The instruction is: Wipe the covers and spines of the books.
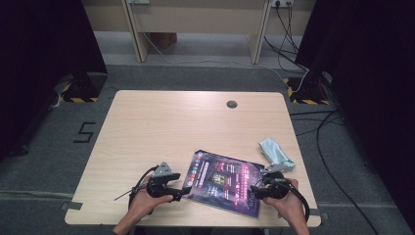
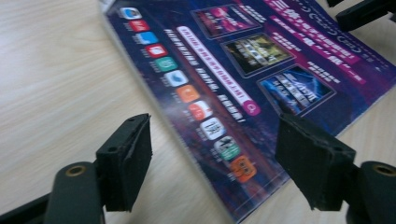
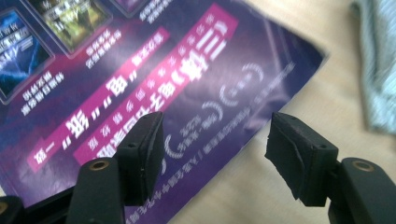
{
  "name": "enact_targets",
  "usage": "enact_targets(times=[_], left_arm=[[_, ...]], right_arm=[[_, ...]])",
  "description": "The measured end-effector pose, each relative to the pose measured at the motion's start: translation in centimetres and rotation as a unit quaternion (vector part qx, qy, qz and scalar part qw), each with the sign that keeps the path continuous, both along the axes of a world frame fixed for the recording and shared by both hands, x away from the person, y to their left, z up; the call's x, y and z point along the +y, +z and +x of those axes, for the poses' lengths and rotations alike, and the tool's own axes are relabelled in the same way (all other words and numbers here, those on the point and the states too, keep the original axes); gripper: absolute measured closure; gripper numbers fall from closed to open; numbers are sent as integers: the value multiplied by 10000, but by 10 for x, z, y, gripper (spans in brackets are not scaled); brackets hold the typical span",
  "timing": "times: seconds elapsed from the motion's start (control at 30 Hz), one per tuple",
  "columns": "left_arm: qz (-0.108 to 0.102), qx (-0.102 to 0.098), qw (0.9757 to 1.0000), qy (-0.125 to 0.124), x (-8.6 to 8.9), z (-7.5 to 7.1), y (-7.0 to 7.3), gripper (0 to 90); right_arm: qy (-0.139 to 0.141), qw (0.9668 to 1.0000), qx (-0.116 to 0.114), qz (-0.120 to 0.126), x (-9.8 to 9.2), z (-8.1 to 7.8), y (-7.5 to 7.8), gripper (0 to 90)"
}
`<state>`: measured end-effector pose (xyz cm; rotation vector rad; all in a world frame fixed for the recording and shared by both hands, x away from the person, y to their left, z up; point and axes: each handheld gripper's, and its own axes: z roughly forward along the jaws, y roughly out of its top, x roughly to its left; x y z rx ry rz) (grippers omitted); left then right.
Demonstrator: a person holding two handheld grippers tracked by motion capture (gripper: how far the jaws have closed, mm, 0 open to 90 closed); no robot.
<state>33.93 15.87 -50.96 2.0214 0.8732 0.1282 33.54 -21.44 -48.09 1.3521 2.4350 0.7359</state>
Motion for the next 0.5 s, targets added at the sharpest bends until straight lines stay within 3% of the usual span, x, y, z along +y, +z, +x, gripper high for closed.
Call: enact_targets(times=[0.07,0.17,0.3,0.4,0.5], left_arm=[[117,20,9998,-172,-7,-3,-2,282],[402,-168,9988,-228,-14,-8,-2,266],[464,-158,9986,-193,-14,-11,-2,289],[667,-170,9974,-226,-14,-18,-3,293],[744,-144,9968,-258,-13,-25,-2,294]], right_arm=[[47,10000,39,30,0,0,-4,371],[36,9999,52,99,1,2,-6,363],[-5,9999,-55,91,2,5,-7,363],[10,10000,-3,24,5,9,-6,367],[71,10000,-34,49,5,18,-7,379]])
